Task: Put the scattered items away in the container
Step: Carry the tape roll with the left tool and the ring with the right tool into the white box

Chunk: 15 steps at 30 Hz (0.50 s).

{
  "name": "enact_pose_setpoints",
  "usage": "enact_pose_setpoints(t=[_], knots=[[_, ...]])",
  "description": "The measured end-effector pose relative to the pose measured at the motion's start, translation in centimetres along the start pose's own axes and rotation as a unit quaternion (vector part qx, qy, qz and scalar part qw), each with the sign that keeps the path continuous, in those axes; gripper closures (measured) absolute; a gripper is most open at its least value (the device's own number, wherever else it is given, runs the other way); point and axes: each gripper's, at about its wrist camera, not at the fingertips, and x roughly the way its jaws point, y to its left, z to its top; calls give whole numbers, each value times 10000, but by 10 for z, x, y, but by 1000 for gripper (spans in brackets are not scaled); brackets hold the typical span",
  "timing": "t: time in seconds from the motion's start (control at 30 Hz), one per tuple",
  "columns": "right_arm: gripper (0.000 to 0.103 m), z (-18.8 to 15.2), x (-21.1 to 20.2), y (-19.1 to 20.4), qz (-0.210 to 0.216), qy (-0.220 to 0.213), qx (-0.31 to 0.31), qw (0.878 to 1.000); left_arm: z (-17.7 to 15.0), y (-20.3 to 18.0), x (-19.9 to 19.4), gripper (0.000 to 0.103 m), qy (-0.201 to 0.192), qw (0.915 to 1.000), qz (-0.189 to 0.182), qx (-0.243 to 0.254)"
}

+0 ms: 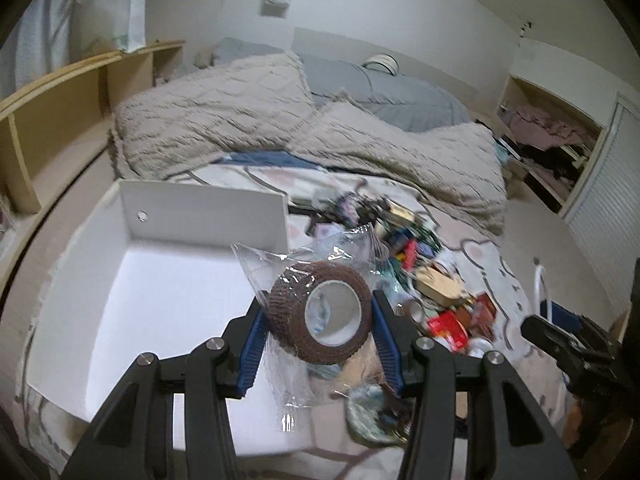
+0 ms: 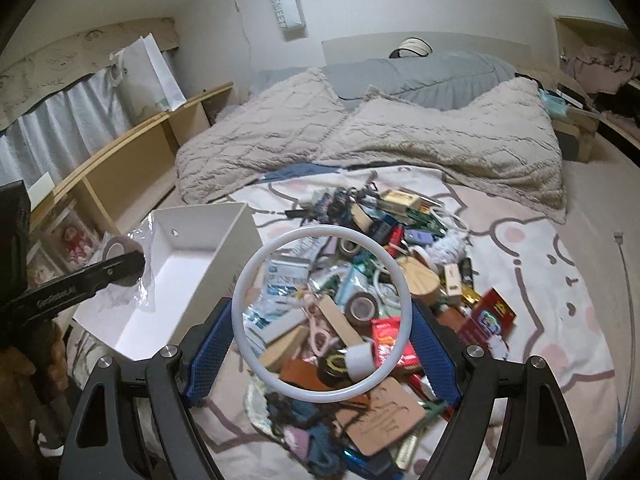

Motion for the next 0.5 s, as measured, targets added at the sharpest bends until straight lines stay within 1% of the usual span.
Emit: enact_pose_setpoints(t=[0.17, 0.23, 0.4, 0.5], knots=[[19, 5, 5, 13, 95, -195, -105, 9997, 6, 22, -3, 54, -152, 9997, 143, -129], [19, 7, 7, 19, 160, -254, -117, 9995, 7, 29, -4, 54, -180, 9998, 102, -41], [19, 15, 14, 38, 293, -361, -210, 9987, 7, 51, -8, 54, -280, 9991, 298, -138], [18, 21, 18, 52, 262, -425, -365, 9981, 6, 62, -8, 54, -293, 9985, 395, -246]])
